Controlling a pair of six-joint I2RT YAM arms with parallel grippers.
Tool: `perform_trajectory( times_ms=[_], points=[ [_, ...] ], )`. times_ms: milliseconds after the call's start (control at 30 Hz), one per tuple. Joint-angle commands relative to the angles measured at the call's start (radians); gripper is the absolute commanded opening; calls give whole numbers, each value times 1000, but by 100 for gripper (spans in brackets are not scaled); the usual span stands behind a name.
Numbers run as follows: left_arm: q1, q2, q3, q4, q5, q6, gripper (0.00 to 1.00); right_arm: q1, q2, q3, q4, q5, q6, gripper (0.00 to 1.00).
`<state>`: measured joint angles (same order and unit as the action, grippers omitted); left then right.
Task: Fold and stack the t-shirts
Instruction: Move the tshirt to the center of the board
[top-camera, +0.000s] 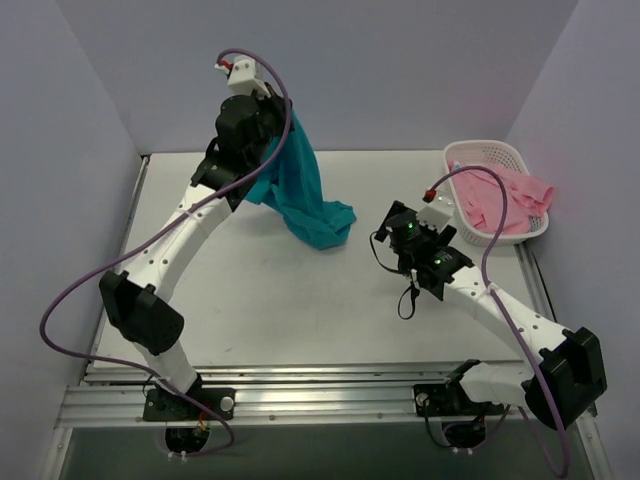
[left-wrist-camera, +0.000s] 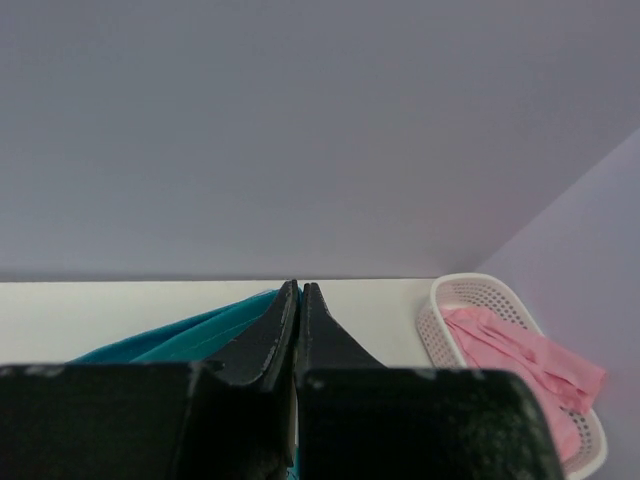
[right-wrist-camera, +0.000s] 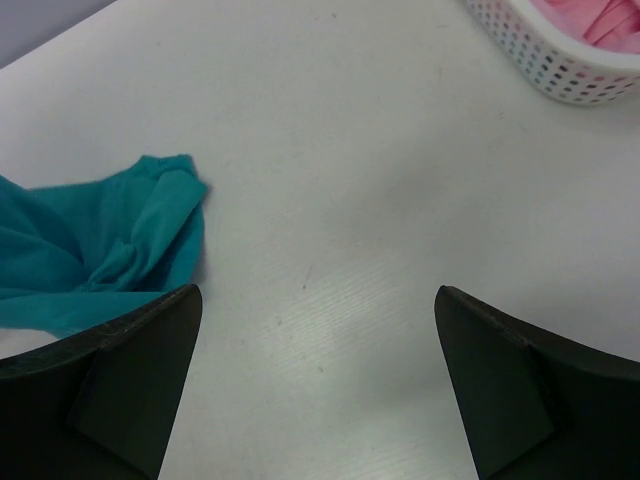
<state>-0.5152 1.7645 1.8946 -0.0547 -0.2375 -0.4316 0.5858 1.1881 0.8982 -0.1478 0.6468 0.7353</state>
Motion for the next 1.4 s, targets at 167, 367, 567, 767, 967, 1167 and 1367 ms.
perform_trajectory(
  times_ms=[167, 367, 567, 767, 967, 1167, 1367],
  points=[
    [20, -266, -164, 23, -163, 128, 2, 48, 107, -38, 138, -52, 35, 98],
    [-2, -335, -158, -4, -158, 166, 2, 98, 142, -22, 203, -41, 13, 97],
    [-43, -367, -21, -54, -39, 189, 2, 126, 166, -10, 217, -6, 12, 98],
    [-69, -342, 84, -131, -43, 215, 2, 163, 174, -7, 322, -3, -5, 98],
    [-69, -382, -93, -62, -118, 200, 2, 166, 247, 10, 531, -154, -50, 98],
    [-66, -382, -181, -30, -143, 189, 2, 276, 324, 41, 599, -214, -40, 98],
    [-57, -384, -224, -4, -138, 183, 2, 393, 442, 85, 564, -182, 12, 97]
  ],
)
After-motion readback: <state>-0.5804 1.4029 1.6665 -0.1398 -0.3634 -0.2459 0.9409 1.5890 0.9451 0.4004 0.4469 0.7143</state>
